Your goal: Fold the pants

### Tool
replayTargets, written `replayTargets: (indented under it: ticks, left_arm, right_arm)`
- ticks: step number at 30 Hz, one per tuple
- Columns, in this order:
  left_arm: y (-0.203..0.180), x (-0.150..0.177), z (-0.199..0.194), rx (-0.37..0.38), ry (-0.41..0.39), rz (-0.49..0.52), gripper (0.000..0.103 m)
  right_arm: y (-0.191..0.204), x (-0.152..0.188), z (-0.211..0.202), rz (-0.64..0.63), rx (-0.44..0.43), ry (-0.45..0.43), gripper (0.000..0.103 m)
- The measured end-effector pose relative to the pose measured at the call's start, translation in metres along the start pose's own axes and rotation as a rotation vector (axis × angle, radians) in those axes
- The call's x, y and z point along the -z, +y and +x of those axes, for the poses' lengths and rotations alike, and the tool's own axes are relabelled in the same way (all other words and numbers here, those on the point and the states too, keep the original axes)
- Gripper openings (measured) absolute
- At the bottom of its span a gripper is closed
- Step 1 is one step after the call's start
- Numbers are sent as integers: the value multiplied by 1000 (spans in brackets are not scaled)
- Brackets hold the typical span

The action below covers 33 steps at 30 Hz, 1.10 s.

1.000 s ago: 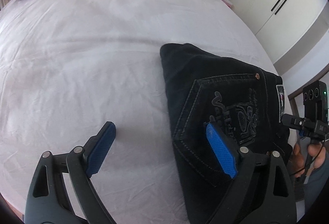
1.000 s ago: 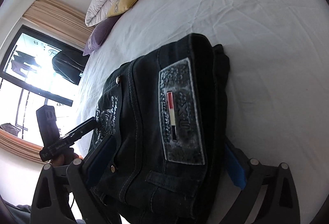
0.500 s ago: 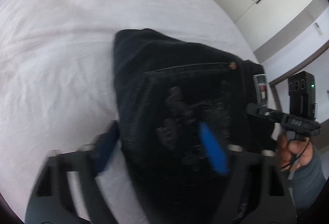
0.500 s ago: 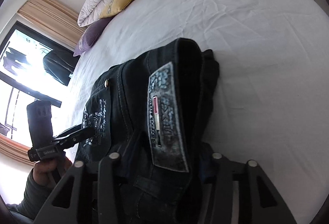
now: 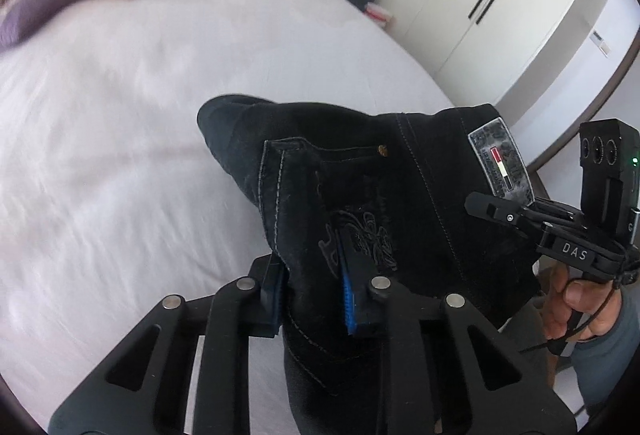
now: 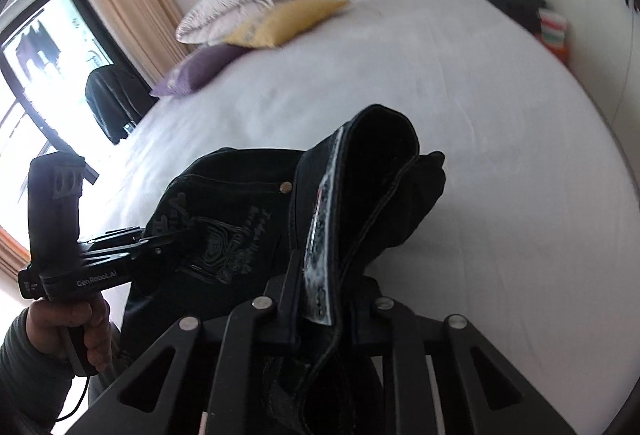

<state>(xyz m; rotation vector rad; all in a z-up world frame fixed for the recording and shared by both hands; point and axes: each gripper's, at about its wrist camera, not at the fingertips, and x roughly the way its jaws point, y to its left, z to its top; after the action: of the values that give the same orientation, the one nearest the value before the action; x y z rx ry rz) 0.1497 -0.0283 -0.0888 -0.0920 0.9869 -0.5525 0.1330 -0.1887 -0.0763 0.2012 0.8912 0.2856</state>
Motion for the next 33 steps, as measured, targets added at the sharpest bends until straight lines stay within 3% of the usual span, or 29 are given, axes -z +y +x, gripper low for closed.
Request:
replayTargets:
  ticks: [6,14,16,19,21,24,29,31,33]
  left_arm:
    - [19,-40,-9,-52,-39,9,20]
    - [60,-69,36,-125,3,1,21]
    - [71,-69,54,-149,30,-10,26]
    - [84,-61,70,-152,38,-43,38]
    - [88,-57,69,-169,23,-60,54]
    - [89,-55,62,-178,3,-86,69]
    - [71,-41,4,-249,-149,-76,82]
    - [54,-35,-34,-276,-271,-59,88]
    - [31,-27,-72,-308,-393,-11,97]
  right_arm:
    - [2,-41,19,10,-49,-37,19]
    - [-18,-70,89,70,-64,13,19]
    - [-26,-71,110,69,-45,52,20]
    - [-44,-68,129,106,10,85,37]
    - [-53,-62,131,139,27,97,65]
    - [-61,-50,118,181,8,91,70]
    - [-54,-35,65,164,73,12,74]
    - [-40,-30,32,127,130,-63,75]
    - [-23,-29,1,89,164,-139,84]
